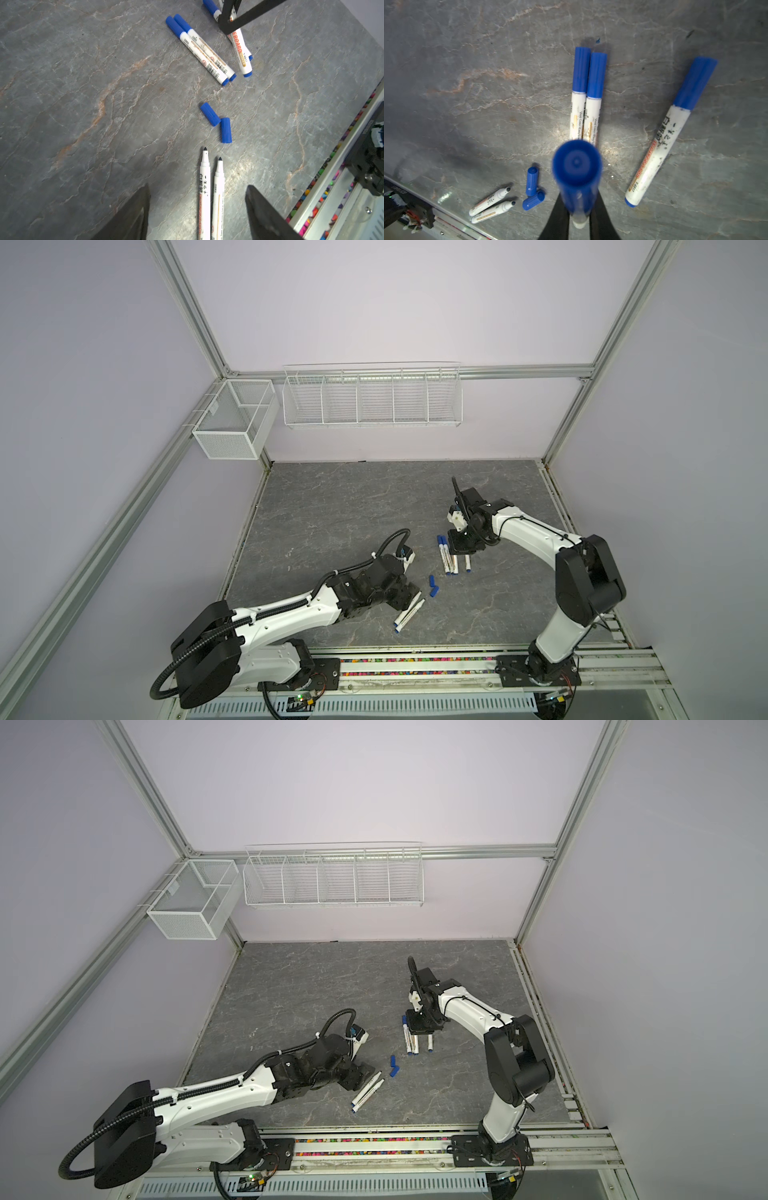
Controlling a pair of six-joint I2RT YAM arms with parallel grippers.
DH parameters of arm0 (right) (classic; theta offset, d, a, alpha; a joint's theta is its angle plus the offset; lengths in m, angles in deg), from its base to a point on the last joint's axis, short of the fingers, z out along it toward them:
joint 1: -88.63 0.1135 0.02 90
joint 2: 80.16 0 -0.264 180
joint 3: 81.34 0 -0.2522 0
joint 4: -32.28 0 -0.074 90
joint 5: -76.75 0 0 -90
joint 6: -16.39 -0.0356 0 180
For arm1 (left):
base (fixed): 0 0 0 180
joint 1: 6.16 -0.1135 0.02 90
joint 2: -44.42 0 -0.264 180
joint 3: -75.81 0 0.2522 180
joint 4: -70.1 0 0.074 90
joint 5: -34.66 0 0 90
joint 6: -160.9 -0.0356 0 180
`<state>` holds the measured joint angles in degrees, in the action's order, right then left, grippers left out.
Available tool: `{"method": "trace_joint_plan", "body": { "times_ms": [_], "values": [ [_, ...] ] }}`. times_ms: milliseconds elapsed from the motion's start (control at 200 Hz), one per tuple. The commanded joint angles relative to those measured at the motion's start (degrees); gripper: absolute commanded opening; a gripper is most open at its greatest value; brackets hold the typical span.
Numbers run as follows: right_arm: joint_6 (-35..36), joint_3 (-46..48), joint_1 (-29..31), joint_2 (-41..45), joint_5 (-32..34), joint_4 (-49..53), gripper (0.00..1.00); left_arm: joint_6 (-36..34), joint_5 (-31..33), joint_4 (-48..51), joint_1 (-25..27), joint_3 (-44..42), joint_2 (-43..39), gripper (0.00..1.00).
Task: Insert the pens into the pen caps
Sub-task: 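Lay the capped marker down with the right gripper while the left gripper opens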
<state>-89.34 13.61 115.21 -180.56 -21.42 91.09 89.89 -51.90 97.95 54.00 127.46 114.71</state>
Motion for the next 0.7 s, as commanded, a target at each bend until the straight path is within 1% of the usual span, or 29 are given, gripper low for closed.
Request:
{"method": "trace_joint_plan", "body": {
  "times_ms": [0, 245, 325, 415, 590, 695],
  "values": [
    [2.6, -0.9, -0.6, -2.0, 2.7, 3.3, 0.13, 0.8, 1.3, 1.6, 0.5, -0.8, -1.0, 0.71],
    [1.2, -1.0, -0.7, -5.7, 3.8, 0.4, 0.15, 1.1, 0.5, 2.6, 0.7, -1.2, -1.1, 0.72],
    [0.6, -1.4, -0.7, -6.5, 4.0, -0.6, 0.18, 1.4, 0.5, 3.0, 0.9, -1.5, -1.3, 0.73],
    [-0.2, -1.4, -0.7, -6.7, 4.2, -1.5, 0.23, 1.8, 0.5, 3.2, 1.0, -1.8, -1.4, 0.73],
    [-1.6, -0.9, -0.7, -4.2, 3.7, -2.9, 0.33, 2.5, 0.5, 4.0, 1.3, -2.2, -1.2, 0.75],
    [-2.4, -0.4, -0.7, -1.0, 3.8, -3.4, 0.35, 2.8, 0.3, 4.7, 1.5, -2.0, -0.6, 0.75]
  ]
}}
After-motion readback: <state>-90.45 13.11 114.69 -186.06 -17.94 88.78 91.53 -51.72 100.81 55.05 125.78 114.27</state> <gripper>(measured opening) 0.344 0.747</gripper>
